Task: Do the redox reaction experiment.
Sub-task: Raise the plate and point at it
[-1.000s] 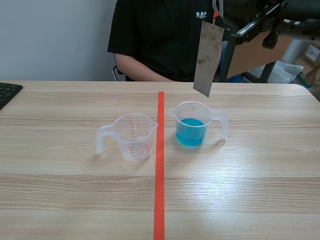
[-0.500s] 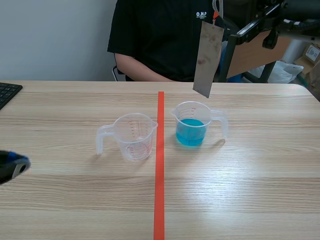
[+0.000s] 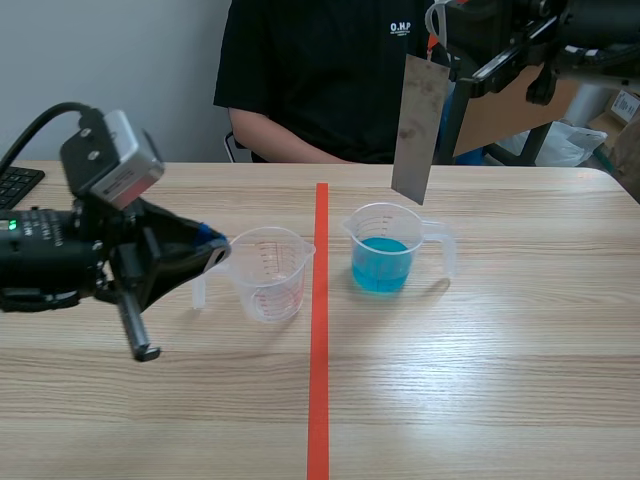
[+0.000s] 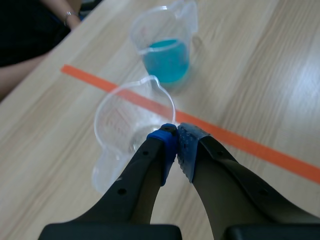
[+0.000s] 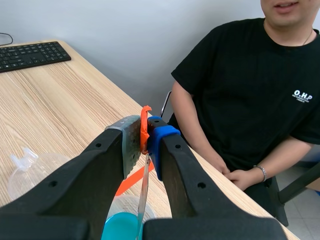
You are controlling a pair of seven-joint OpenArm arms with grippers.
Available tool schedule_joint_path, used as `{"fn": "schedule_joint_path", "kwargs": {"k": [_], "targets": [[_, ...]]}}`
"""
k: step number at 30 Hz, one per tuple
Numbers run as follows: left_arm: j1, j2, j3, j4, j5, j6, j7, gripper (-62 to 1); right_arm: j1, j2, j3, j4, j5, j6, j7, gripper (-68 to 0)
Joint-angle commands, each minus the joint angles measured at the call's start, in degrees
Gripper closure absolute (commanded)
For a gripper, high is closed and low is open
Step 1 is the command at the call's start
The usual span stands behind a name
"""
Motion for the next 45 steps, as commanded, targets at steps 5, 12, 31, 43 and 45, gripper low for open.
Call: {"fn": "schedule_joint_path", "kwargs": {"k": [5, 12, 31, 43, 45], "targets": [[-7.98, 7.58, 5.09, -3.89, 2.32, 2.14, 2.75, -3.4, 1.57, 0.92, 0.28, 0.81, 0.85, -0.24, 1.25, -1.5], [-16.28, 15.26, 10.6, -14.21, 3.82, 2.12, 3.61, -3.4, 1.57, 0.9, 0.28, 0.81, 0.85, -0.24, 1.25, -1.5], [-24.85, 32.61, 11.91, -30.38, 9.88, 2.16, 3.56, -3.4, 1.57, 0.9, 0.28, 0.81, 0.87, -0.24, 1.27, -1.5], [-25.18, 38.53, 12.33, -35.58, 12.81, 10.67, 2.12, -3.4, 1.6, 0.9, 0.28, 0.81, 0.85, -0.24, 1.25, -1.5], [-25.64, 38.71, 12.33, -36.94, 12.76, 11.02, 1.57, -3.4, 1.6, 0.9, 0.28, 0.81, 0.85, -0.24, 1.27, -1.5]]}}
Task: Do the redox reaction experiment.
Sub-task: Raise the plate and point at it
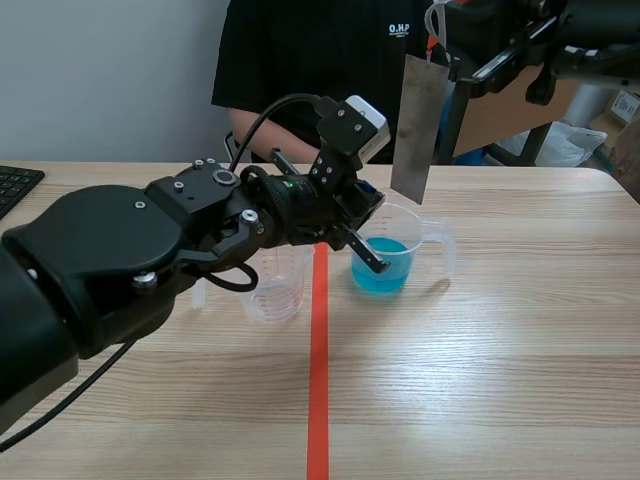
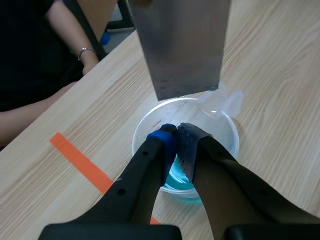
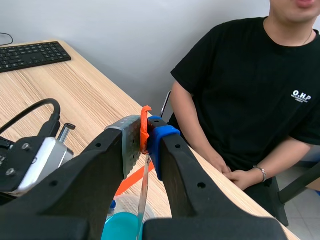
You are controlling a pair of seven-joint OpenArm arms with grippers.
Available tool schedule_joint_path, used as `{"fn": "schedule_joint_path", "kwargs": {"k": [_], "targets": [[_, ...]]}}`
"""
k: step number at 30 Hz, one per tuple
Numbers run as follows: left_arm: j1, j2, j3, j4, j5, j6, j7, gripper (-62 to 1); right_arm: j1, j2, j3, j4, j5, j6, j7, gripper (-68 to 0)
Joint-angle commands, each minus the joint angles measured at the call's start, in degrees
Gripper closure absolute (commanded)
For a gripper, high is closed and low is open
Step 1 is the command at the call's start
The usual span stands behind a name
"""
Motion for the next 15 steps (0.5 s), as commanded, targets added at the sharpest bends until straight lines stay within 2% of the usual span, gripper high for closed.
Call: {"fn": "schedule_joint_path", "kwargs": {"k": [1, 7, 15], "targets": [[-1.75, 0.33, -0.02, -0.24, -0.37, 0.04, -1.14, -3.4, 1.6, 0.92, 0.28, 0.81, 0.83, -0.24, 1.27, -1.5], [-1.92, 0.31, -0.02, -1.27, -0.48, 2.75, -2.12, -3.4, 1.6, 0.92, 0.26, 0.81, 0.83, -0.24, 1.27, -1.5], [-1.9, 0.9, -0.02, -1.27, -2.32, 2.86, -3.06, -3.4, 1.6, 0.92, 0.26, 0.81, 0.83, -0.24, 1.27, -1.5]]}}
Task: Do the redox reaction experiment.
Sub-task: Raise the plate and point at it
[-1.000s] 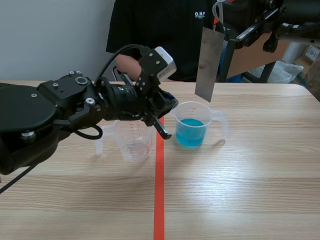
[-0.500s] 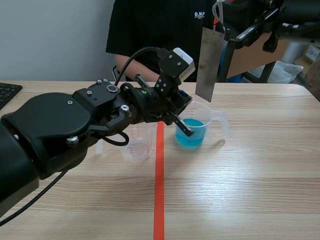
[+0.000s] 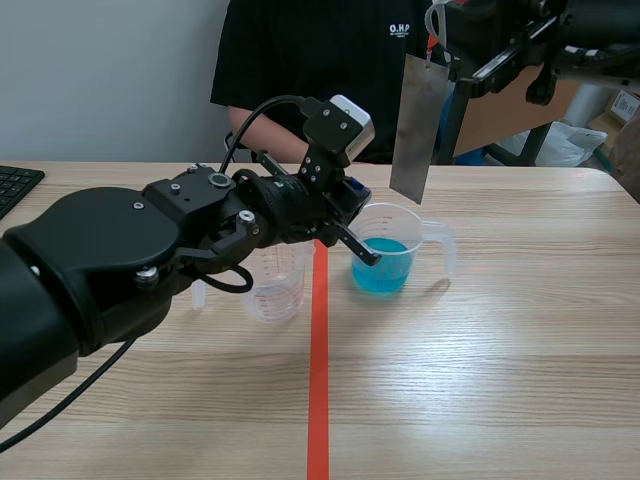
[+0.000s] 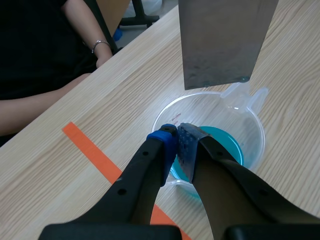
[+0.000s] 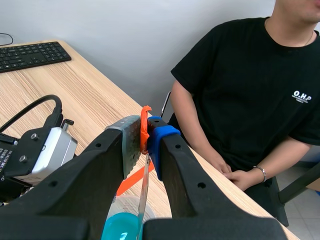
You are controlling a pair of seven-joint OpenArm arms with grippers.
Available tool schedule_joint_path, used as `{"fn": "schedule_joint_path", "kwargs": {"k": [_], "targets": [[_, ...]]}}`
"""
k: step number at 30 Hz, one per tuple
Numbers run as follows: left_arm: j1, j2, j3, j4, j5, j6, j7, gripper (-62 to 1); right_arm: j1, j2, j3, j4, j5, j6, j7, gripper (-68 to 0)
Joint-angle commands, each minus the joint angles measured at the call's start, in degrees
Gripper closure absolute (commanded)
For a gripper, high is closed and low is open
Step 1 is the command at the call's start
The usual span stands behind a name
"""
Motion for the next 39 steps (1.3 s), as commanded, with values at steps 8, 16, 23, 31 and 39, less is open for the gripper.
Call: {"fn": "schedule_joint_path", "kwargs": {"k": [8, 16, 23, 31, 39], "targets": [[-1.25, 1.68, -0.02, 1.11, -0.66, -0.15, -1.44, -3.4, 1.6, 0.92, 0.26, 0.81, 0.81, -0.22, 1.25, -1.5], [-1.25, 1.7, -0.02, 1.11, -2.08, -1.49, -2.73, -3.4, 1.6, 0.92, 0.26, 0.81, 0.83, -0.22, 1.27, -1.5], [-1.25, 1.7, -0.02, 1.11, -2.05, -1.64, -2.73, -3.4, 1.6, 0.92, 0.26, 0.81, 0.83, -0.22, 1.25, -1.5], [-1.2, 1.68, -0.02, 1.11, -2.05, -1.64, -2.73, -3.4, 1.6, 0.92, 0.26, 0.81, 0.81, -0.22, 1.25, -1.5], [-1.05, 1.68, -0.02, 1.11, -2.08, -1.62, -3.67, -3.4, 1.6, 0.92, 0.26, 0.81, 0.76, -0.22, 1.25, -1.5]]}}
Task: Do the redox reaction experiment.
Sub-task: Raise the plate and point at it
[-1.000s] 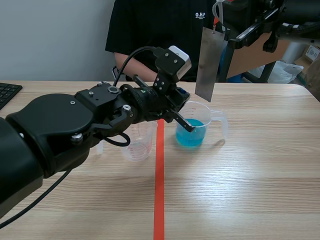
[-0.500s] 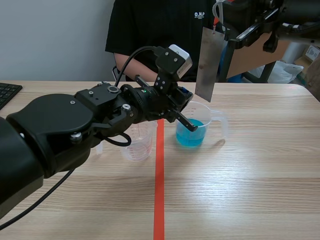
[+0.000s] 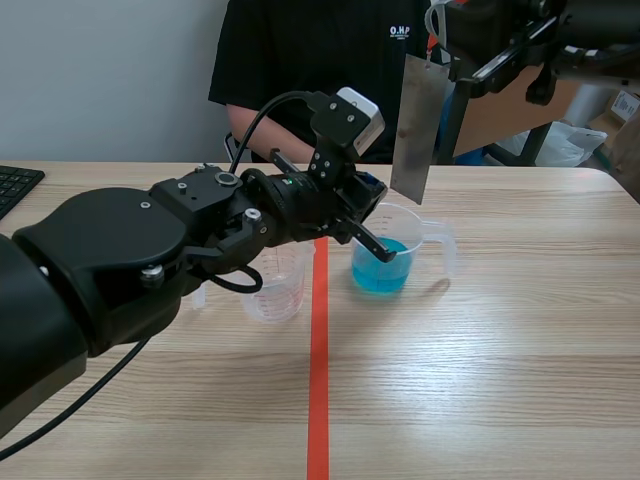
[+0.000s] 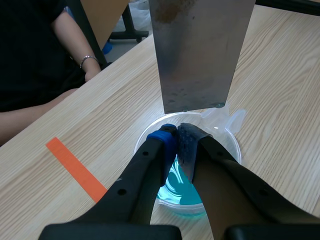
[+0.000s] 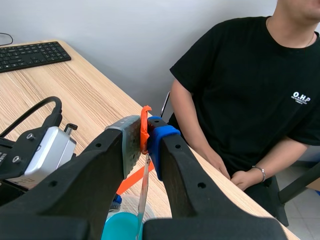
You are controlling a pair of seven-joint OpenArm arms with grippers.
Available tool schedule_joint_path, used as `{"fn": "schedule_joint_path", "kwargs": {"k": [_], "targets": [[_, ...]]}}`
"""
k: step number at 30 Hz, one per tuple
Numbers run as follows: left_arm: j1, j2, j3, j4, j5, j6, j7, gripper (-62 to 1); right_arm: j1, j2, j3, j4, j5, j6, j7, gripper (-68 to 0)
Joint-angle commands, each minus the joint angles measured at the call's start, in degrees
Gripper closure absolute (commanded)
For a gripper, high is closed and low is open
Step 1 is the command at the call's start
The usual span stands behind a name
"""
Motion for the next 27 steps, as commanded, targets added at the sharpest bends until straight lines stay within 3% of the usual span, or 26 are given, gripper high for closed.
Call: {"fn": "schedule_joint_path", "kwargs": {"k": [1, 10, 16, 21, 27], "targets": [[-1.07, 0.63, -0.02, 1.11, -0.35, 0.11, -1.27, -3.4, 1.6, 0.92, 0.26, 0.81, 0.61, -0.22, 1.25, -1.5], [-1.07, 0.55, -0.02, 1.11, -0.35, 0.11, -1.14, -3.4, 1.6, 0.92, 0.26, 0.81, 0.55, -0.22, 1.25, -1.5], [0.26, -1.99, -0.02, 1.75, -0.39, 0.02, -0.9, -3.4, 1.6, 0.92, 0.24, 0.81, 0.37, -0.22, 1.25, -1.5], [4.31, -8.28, -0.09, 9.35, -2.23, 0.11, 1.57, -3.4, 1.6, 0.92, 0.24, 0.81, 0.37, -0.22, 1.27, -1.5], [13.86, -20.87, -2.73, 25.51, -4.98, 0.31, 1.64, -3.4, 1.6, 0.9, 0.22, 0.81, 0.15, -0.22, 1.27, -1.5]]}}
